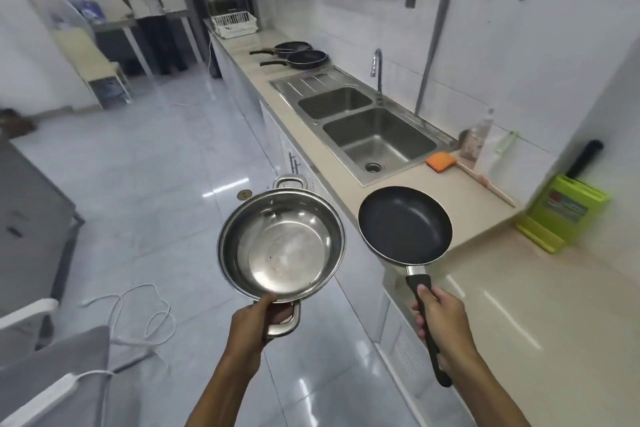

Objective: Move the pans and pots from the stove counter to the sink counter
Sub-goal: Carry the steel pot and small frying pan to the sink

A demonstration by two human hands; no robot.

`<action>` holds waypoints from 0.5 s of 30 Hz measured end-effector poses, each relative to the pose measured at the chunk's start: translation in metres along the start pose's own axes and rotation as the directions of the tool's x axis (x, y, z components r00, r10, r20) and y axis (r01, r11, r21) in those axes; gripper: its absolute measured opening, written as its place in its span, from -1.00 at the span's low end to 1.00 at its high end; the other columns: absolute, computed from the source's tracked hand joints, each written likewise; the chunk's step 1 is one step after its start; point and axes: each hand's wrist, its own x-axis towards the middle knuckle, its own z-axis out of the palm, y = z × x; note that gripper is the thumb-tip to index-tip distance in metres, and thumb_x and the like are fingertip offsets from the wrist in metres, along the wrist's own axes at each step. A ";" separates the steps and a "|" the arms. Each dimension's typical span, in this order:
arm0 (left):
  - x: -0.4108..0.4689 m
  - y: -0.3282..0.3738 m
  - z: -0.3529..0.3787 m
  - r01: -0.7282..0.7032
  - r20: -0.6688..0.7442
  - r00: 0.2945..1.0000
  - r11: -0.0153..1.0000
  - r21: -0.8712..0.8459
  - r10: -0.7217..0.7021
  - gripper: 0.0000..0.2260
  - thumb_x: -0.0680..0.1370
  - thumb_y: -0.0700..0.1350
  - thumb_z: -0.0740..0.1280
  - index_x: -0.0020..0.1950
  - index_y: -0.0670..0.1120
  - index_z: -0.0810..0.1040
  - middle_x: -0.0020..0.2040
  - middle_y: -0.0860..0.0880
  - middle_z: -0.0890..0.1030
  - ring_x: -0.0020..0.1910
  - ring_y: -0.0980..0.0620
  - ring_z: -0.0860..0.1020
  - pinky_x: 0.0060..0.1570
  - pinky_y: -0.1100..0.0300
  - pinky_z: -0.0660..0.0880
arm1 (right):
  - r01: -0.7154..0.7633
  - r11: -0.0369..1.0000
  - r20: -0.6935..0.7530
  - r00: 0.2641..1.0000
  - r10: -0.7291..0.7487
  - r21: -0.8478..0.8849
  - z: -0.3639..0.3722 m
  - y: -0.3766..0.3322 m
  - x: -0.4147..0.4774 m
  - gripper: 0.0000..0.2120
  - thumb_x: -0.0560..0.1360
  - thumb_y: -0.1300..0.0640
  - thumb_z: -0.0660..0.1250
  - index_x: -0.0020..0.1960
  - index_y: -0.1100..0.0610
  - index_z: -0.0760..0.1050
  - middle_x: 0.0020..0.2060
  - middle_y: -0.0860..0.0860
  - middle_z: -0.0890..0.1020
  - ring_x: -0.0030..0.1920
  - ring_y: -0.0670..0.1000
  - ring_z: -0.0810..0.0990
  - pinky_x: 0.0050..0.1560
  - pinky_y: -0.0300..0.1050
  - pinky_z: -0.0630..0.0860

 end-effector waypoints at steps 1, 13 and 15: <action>0.010 0.008 -0.002 0.002 -0.009 1.000 1.000 -0.003 -0.002 -0.74 0.51 -0.07 0.43 0.08 -0.22 0.71 -0.04 -0.17 0.79 -0.04 -0.01 0.77 -0.09 0.07 0.57 | 0.001 1.000 0.009 1.000 -0.001 -0.006 0.011 -0.006 0.009 -0.76 0.62 0.16 0.25 -0.15 0.24 0.58 -0.40 0.07 0.57 -0.48 -0.01 0.43 -0.53 -0.13 0.40; 0.237 0.145 -0.010 0.024 -0.066 0.998 1.000 -0.016 -0.025 -0.77 0.57 -0.13 0.39 0.10 -0.26 0.69 -0.05 -0.19 0.79 -0.07 -0.03 0.78 -0.16 0.12 0.61 | 0.004 0.997 0.017 1.000 -0.002 -0.081 0.178 -0.088 0.225 -0.78 0.62 0.16 0.24 -0.11 0.18 0.60 -0.36 0.11 0.62 -0.50 -0.01 0.46 -0.50 -0.11 0.43; 0.280 0.176 -0.009 0.037 -0.058 0.998 0.999 -0.006 -0.037 -0.77 0.56 -0.14 0.40 0.09 -0.29 0.69 -0.06 -0.21 0.79 -0.07 -0.07 0.78 -0.13 0.10 0.62 | -0.002 0.996 0.008 1.000 0.002 -0.087 0.206 -0.107 0.266 -0.76 0.62 0.15 0.25 -0.15 0.19 0.60 -0.40 0.09 0.61 -0.52 -0.02 0.45 -0.52 -0.12 0.43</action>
